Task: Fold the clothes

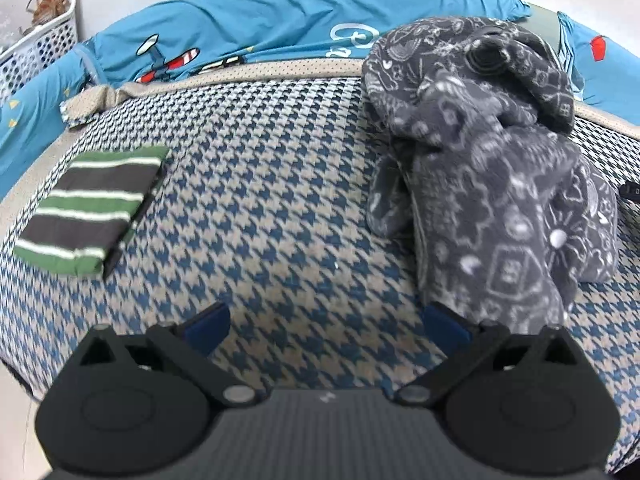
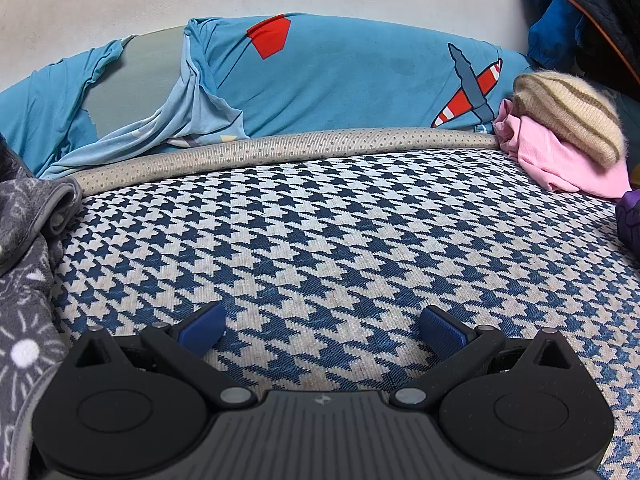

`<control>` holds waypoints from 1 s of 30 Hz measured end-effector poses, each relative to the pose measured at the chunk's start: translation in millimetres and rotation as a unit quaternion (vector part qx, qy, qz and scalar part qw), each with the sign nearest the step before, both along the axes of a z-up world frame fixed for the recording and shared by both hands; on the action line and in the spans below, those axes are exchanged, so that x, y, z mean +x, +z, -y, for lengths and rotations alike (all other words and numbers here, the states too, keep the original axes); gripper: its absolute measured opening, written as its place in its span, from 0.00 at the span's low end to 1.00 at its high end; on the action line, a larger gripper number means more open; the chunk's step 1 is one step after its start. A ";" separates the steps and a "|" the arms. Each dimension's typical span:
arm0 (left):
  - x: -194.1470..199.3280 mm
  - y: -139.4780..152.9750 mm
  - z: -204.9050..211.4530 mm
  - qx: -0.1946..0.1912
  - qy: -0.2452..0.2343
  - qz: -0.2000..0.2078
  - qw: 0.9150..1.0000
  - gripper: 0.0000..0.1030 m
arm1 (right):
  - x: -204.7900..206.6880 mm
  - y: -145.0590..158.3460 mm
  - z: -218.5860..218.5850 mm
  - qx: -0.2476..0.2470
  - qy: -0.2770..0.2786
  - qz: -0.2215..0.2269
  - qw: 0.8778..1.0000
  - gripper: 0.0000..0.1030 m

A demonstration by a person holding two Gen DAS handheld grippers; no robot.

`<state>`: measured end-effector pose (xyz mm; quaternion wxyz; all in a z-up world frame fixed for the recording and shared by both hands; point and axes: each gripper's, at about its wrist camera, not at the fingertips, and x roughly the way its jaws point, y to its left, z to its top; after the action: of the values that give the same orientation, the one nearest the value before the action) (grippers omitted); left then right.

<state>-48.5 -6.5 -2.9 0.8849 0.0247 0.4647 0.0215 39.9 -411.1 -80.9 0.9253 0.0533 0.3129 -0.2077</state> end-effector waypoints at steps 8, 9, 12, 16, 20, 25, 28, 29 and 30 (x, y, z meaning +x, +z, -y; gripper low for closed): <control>-18.7 -19.9 14.5 0.001 0.012 -0.021 1.000 1.00 | 0.1 0.5 0.0 0.000 0.000 0.000 1.000 1.00; -21.1 -22.0 15.9 0.002 0.011 -0.023 1.000 1.00 | 0.1 0.6 -0.1 0.000 0.000 0.000 1.000 1.00; -25.4 -28.0 18.3 -0.009 0.014 -0.038 0.999 1.00 | 0.0 0.3 -0.2 -0.001 0.000 0.000 1.000 1.00; -30.9 -32.3 23.4 -0.012 0.024 -0.052 0.998 1.00 | 0.1 0.0 -0.7 -0.001 0.000 0.000 1.000 1.00; -39.1 -32.7 30.0 -0.016 0.022 -0.057 0.998 1.00 | 0.1 1.3 -0.9 0.002 0.002 -0.005 1.000 1.00; -47.7 -29.5 40.0 -0.015 0.019 -0.061 0.998 1.00 | -10.7 4.7 -2.9 0.010 0.030 -0.024 0.999 1.00; -51.9 -26.0 49.5 -0.009 0.013 -0.060 0.998 1.00 | -14.9 6.8 -6.4 0.008 0.045 -0.043 0.998 1.00; -53.1 -24.7 52.4 -0.007 0.012 -0.059 0.998 1.00 | -15.5 7.8 -6.9 0.008 0.047 -0.050 0.998 1.00; -54.0 -23.8 54.6 -0.005 0.011 -0.058 0.998 1.00 | -16.8 8.8 -7.0 0.010 0.050 -0.058 0.997 1.00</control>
<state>-102.4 -61.1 -26.7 0.8561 0.0162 0.5158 0.0268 23.1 -404.1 -72.0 0.9143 0.0347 0.3700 -0.1608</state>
